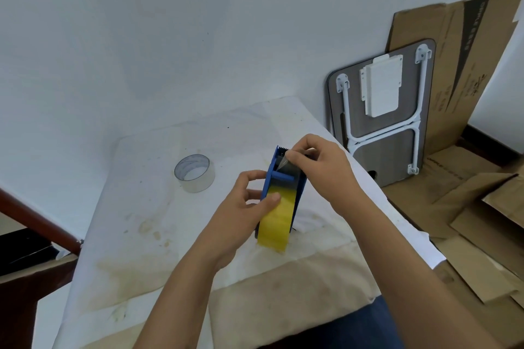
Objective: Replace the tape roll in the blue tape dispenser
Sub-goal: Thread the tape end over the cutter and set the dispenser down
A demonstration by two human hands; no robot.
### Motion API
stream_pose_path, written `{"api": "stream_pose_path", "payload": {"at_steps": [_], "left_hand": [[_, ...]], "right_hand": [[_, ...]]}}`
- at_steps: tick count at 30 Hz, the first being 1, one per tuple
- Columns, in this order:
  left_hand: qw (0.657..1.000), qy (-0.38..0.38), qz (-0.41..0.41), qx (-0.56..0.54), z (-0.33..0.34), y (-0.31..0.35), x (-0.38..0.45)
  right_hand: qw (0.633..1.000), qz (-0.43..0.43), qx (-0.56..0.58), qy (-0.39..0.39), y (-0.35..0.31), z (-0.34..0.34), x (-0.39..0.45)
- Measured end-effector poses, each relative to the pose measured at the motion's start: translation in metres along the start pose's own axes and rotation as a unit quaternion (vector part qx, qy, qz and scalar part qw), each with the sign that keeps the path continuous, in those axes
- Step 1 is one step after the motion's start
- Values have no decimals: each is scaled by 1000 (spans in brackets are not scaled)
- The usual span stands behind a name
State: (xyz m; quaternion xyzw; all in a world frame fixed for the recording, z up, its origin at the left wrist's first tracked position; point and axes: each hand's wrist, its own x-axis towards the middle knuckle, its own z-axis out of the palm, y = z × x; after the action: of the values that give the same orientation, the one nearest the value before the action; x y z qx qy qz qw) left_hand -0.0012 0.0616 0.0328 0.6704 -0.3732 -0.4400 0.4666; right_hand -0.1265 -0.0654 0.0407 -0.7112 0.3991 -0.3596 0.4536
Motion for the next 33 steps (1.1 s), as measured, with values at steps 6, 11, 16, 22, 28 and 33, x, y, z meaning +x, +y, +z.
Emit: {"api": "stream_pose_path", "payload": {"at_steps": [6, 11, 16, 22, 28, 33], "left_hand": [[1000, -5, -7, -20, -6, -8, 2], [998, 39, 4, 50, -5, -7, 8], [943, 210, 173, 193, -7, 5, 19], [898, 204, 214, 325, -7, 18, 35], [942, 206, 160, 210, -7, 21, 39], [991, 52, -44, 114, -18, 8, 30]], "right_hand": [[998, 18, 57, 18, 10, 5, 0], [996, 43, 78, 5, 9, 15, 4], [992, 53, 114, 5, 11, 23, 6], [992, 53, 116, -9, 9, 21, 6], [992, 46, 116, -15, 9, 19, 5], [999, 10, 43, -8, 7, 16, 4]]}}
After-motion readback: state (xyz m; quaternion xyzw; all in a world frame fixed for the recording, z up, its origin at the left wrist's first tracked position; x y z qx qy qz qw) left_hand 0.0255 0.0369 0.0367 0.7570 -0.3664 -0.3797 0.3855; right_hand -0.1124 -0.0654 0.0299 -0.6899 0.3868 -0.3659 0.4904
